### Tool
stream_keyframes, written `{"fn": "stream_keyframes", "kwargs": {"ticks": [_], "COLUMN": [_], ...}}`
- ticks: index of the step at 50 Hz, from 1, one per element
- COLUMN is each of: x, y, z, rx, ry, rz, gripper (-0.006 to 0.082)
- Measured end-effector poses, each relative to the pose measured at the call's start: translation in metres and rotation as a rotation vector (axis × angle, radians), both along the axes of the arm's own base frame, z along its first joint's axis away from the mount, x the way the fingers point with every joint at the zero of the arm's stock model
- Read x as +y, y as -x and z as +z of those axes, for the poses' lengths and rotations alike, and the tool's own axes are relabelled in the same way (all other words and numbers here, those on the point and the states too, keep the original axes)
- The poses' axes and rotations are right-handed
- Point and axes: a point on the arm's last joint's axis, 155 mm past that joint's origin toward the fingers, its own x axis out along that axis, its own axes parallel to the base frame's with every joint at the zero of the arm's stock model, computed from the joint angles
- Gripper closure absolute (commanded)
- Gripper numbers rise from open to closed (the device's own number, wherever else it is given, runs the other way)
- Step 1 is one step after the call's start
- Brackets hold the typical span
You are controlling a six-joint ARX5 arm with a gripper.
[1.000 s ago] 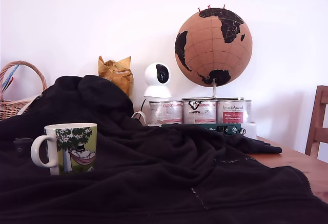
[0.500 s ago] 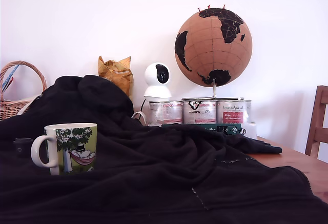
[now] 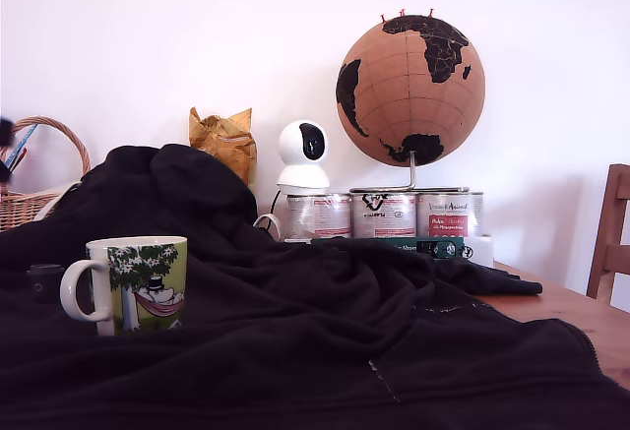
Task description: Pick the grey coffee capsule and place it inside the green coffee cup
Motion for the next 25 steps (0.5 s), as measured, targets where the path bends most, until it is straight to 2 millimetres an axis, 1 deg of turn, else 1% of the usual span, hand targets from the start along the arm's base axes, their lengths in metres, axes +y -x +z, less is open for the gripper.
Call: {"fn": "stream_keyframes", "kwargs": {"ticks": [6, 10, 15, 18, 21, 25], "x": [-0.003, -0.004, -0.003, 0.001, 0.004, 0.010], "y": [-0.024, -0.036, -0.040, -0.039, -0.040, -0.049], "z": [-0.021, -0.045, -0.082, -0.098, -0.104, -0.104], "rx": [0.056, 0.109, 0.192, 0.228, 0.233, 0.221], "ry": [-0.005, -0.002, 0.001, 0.004, 0.009, 0.012], "rz": [-0.019, -0.026, -0.026, -0.018, -0.016, -0.004], "gripper": [0.0153, 0.0153, 0.0153, 0.0153, 0.0153, 0.0154]}}
